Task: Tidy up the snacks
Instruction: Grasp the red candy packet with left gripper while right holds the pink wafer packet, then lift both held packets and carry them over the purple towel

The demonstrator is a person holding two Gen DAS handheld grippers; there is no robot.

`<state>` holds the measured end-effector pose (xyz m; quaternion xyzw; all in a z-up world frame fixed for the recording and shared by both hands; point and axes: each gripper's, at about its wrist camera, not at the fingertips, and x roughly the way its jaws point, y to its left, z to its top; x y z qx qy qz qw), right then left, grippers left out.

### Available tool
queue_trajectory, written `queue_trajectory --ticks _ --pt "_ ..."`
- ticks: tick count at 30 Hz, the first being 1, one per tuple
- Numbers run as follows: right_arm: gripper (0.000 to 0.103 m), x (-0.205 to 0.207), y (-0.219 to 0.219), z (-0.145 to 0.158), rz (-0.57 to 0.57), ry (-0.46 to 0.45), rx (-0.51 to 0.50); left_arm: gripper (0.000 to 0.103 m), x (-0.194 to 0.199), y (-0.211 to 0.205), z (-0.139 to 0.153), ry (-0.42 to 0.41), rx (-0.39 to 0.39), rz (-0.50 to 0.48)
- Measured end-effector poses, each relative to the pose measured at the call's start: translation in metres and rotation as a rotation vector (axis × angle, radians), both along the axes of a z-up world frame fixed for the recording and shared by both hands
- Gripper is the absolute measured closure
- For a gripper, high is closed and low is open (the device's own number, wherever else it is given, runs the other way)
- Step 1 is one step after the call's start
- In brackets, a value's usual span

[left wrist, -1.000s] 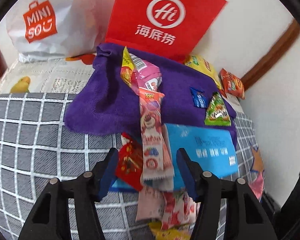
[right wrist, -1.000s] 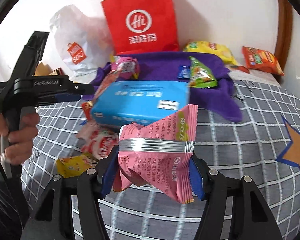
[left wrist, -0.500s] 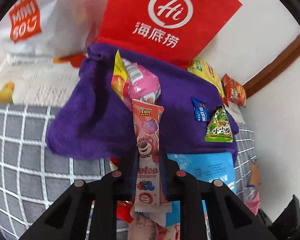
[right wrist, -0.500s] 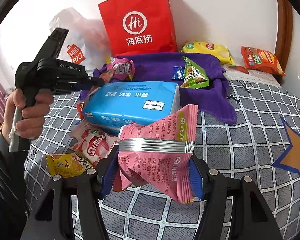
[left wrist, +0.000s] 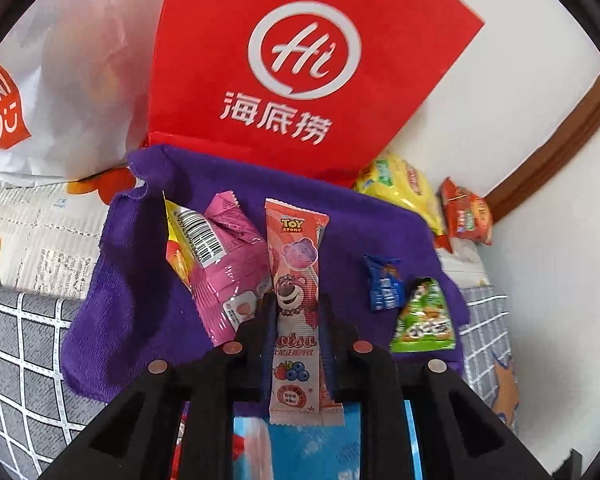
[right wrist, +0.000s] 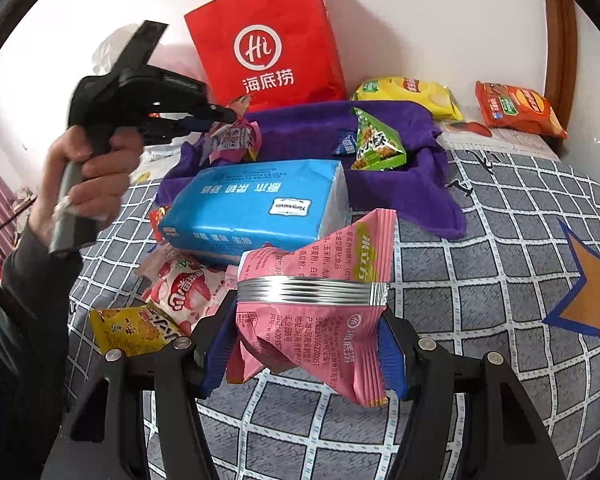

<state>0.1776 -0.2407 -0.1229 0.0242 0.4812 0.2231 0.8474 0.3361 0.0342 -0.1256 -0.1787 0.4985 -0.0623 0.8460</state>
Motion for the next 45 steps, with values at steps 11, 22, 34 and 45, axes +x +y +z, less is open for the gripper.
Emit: queue_trajectory --ticks 11,22,34,45 --pt "0.041 -0.003 0.008 -0.002 0.016 0.005 -0.014 0.053 -0.036 0.028 0.022 -0.074 0.047 0.016" --pt "0.041 -0.017 0.018 0.003 0.034 -0.005 -0.025 0.052 -0.089 0.04 -0.008 0.026 0.094 -0.062" --pt "0.041 -0.042 0.008 0.009 0.016 -0.009 -0.06 0.059 -0.094 0.017 -0.047 0.061 0.176 -0.133" --pt "0.041 -0.055 0.0 -0.002 -0.038 -0.002 -0.092 0.062 -0.155 0.037 -0.02 0.027 0.128 -0.1"
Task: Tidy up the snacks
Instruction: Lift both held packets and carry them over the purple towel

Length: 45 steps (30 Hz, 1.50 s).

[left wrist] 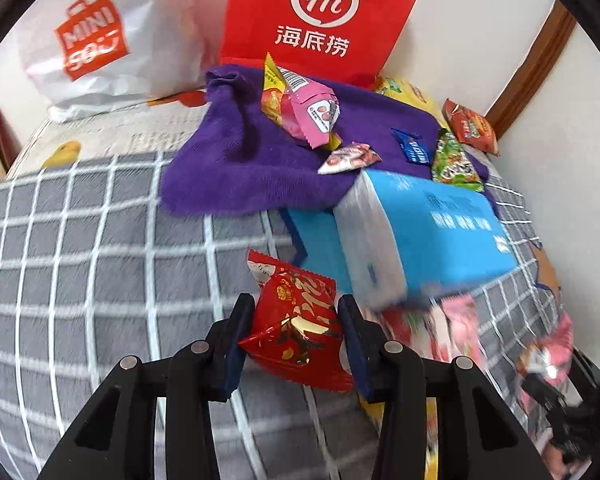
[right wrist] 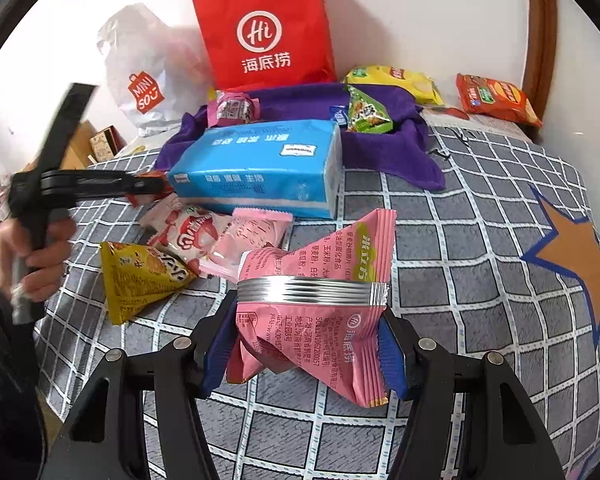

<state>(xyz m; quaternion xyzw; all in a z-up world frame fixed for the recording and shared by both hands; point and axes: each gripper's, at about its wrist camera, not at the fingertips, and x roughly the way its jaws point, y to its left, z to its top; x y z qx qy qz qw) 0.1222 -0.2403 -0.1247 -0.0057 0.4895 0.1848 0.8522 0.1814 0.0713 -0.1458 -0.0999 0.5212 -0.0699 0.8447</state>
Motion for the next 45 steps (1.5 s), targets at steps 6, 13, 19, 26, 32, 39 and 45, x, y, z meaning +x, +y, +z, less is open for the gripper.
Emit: queue_trajectory --ticks 6,13,19,26,32,39,45 --pt "0.041 -0.001 0.001 -0.015 -0.02 0.018 0.003 0.061 -0.051 -0.004 0.003 0.001 0.015 -0.005" --pt "0.042 0.001 0.0 -0.022 -0.047 0.022 0.016 0.058 -0.067 -0.019 -0.017 -0.027 0.064 0.011" --pt "0.043 -0.003 -0.005 -0.014 -0.051 0.032 0.023 0.067 -0.077 -0.017 -0.014 -0.04 0.037 0.028" --pt "0.043 -0.012 -0.005 -0.001 -0.05 0.03 0.023 0.067 -0.095 -0.02 0.005 -0.052 0.013 0.021" --pt "0.043 -0.016 -0.002 0.019 -0.057 0.001 0.021 0.067 -0.101 -0.031 0.035 -0.081 -0.021 -0.005" --pt "0.043 -0.008 0.011 0.051 -0.026 -0.044 0.01 0.067 -0.084 -0.05 0.07 -0.118 -0.059 -0.04" --pt "0.043 0.009 0.022 0.08 -0.007 -0.095 0.007 0.067 -0.061 -0.066 0.096 -0.146 -0.057 -0.067"
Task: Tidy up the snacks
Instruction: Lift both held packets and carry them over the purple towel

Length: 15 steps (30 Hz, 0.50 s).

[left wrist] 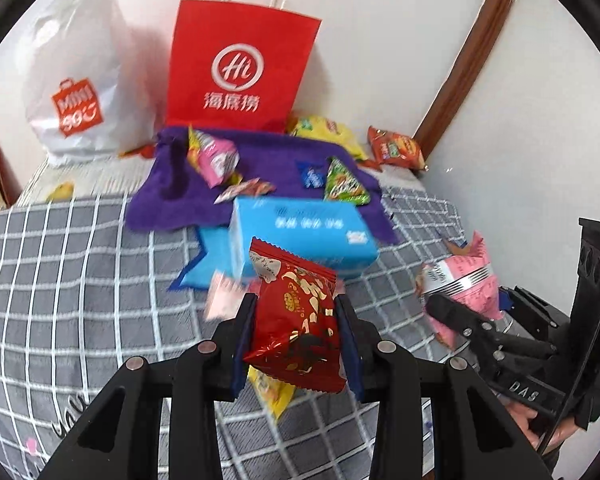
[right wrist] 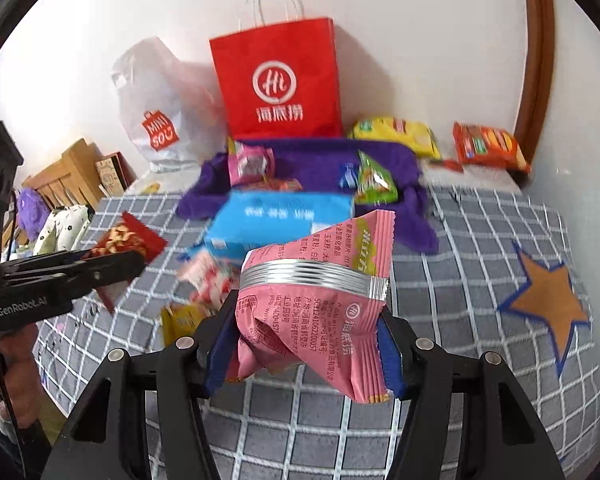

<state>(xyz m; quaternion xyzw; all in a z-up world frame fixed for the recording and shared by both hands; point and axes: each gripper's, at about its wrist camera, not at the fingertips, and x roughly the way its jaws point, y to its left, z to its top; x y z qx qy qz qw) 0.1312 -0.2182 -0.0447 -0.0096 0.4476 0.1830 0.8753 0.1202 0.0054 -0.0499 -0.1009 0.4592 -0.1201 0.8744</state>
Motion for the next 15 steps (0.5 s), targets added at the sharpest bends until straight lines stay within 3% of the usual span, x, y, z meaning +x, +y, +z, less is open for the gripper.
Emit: queue_trajectory --ticks 15 --pt "0.043 0.078 0.028 0.042 0.016 -0.037 0.007 0.067 0.068 -0.003 0.037 -0.02 -0.01 0.018"
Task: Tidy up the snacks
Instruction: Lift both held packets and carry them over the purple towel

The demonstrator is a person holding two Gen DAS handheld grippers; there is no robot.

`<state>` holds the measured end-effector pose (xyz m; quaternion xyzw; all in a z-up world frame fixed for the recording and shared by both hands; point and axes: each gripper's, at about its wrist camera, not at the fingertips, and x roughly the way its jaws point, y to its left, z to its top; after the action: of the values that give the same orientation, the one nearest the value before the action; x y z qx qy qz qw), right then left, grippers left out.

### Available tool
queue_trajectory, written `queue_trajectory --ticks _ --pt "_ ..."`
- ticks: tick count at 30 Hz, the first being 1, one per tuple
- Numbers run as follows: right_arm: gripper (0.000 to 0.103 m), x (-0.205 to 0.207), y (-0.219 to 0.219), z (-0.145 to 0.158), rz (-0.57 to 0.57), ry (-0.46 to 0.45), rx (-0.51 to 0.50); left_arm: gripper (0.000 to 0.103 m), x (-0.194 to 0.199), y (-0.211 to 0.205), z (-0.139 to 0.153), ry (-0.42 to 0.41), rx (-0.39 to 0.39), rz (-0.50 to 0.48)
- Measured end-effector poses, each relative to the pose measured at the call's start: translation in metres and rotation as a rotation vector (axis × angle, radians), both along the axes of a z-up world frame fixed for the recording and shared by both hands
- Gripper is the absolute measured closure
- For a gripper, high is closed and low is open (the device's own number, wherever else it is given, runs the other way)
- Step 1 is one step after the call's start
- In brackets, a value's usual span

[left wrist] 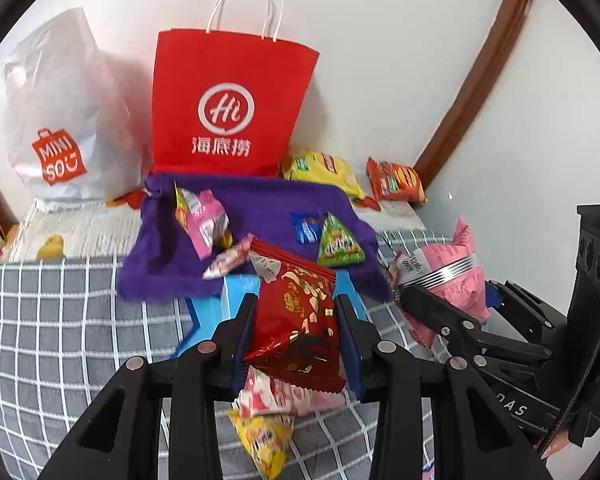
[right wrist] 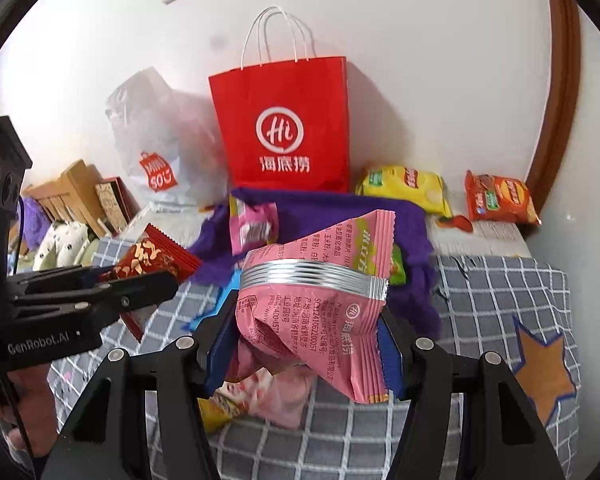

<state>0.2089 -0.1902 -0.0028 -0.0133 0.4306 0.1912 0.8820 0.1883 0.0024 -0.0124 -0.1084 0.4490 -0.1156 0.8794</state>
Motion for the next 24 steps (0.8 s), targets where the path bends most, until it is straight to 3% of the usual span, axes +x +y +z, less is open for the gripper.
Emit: queue_trajectory --ticks 15,24 --pt "0.043 0.086 0.026 0.013 -0.003 -0.039 0.003 0.067 0.081 0.02 0.016 -0.016 -0.005 0.034" --pt "0.043 0.133 0.032 0.007 -0.013 -0.036 0.025 0.067 0.125 0.021 0.003 0.003 -0.045 0.018"
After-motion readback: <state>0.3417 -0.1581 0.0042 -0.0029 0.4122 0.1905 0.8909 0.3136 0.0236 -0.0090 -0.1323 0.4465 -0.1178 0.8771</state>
